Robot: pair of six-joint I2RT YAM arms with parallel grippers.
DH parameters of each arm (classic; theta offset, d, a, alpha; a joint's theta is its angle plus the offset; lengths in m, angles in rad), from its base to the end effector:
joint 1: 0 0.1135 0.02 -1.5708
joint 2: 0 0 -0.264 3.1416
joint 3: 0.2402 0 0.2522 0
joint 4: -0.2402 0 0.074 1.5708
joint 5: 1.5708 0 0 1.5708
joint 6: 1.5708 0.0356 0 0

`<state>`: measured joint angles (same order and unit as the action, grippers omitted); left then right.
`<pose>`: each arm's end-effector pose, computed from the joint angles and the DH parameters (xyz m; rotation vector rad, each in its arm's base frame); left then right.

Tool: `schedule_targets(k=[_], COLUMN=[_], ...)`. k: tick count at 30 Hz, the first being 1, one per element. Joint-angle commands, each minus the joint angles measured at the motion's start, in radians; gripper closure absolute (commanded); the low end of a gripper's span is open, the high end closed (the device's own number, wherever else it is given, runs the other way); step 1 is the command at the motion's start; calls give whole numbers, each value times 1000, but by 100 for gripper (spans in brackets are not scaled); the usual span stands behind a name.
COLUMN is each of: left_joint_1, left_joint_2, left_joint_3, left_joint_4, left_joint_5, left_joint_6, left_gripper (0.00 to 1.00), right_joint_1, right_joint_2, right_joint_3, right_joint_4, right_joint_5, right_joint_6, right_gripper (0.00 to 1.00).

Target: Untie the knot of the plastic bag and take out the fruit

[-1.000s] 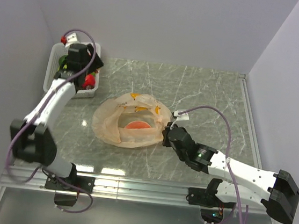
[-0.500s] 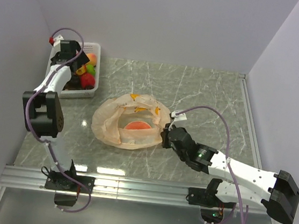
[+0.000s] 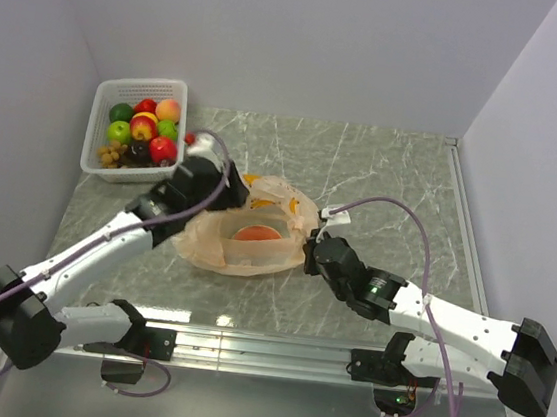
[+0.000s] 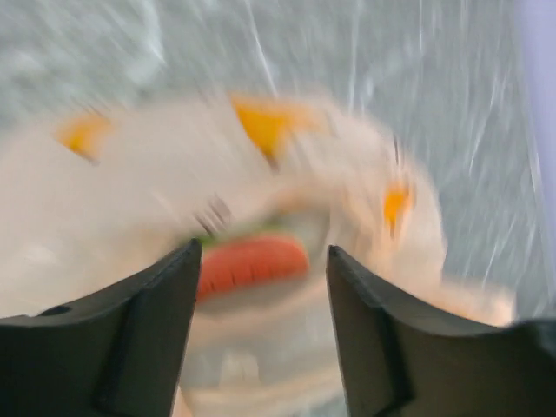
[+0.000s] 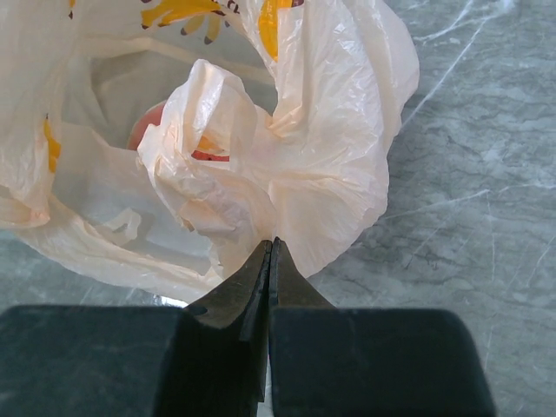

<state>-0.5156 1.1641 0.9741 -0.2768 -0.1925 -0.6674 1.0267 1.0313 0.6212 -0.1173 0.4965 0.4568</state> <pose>0.2337 -0.1246 0.3196 -0.2795 2.0535 -0.5446 0.1304 0.1828 0.2444 -0.2871 2.0336 0.4094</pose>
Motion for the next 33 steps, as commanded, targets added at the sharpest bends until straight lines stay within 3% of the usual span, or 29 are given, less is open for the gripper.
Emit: schedule_targets(k=[1,4,9,15,19,21,25,33], left_joint_1=[-172,-273,-305,-307,-308,-307,-316,-316], left_joint_2=[-6,74,265,393,453,482,503,549], left_joint_3=[-80,-86,3,29,8,3,-11,-60], left_joint_4=[-7,27,54,77,136,159,174,220], left_joint_5=[11,-44,-178,-275,-225,-144,-62,-120], left_joint_6=[-11,21,69,135,178,199,204,186], left_gripper=[37,42,43,25,8,5,6,8], right_joint_1=[-5,-5,-4,-5,-5,-4,-4,-4], right_joint_2=[-34,-46,-71,-123,-119,-111,-93,-54], right_joint_3=[-4,-34,-67,-124,-147,-146,-138,-129], right_joint_4=[15,30,18,11,28,30,41,68], right_joint_5=[37,14,7,-1,-18,-22,-26,-47], right_joint_6=[19,29,60,91,98,95,86,85], right_gripper=[100,100,100,100,100,100,100,100])
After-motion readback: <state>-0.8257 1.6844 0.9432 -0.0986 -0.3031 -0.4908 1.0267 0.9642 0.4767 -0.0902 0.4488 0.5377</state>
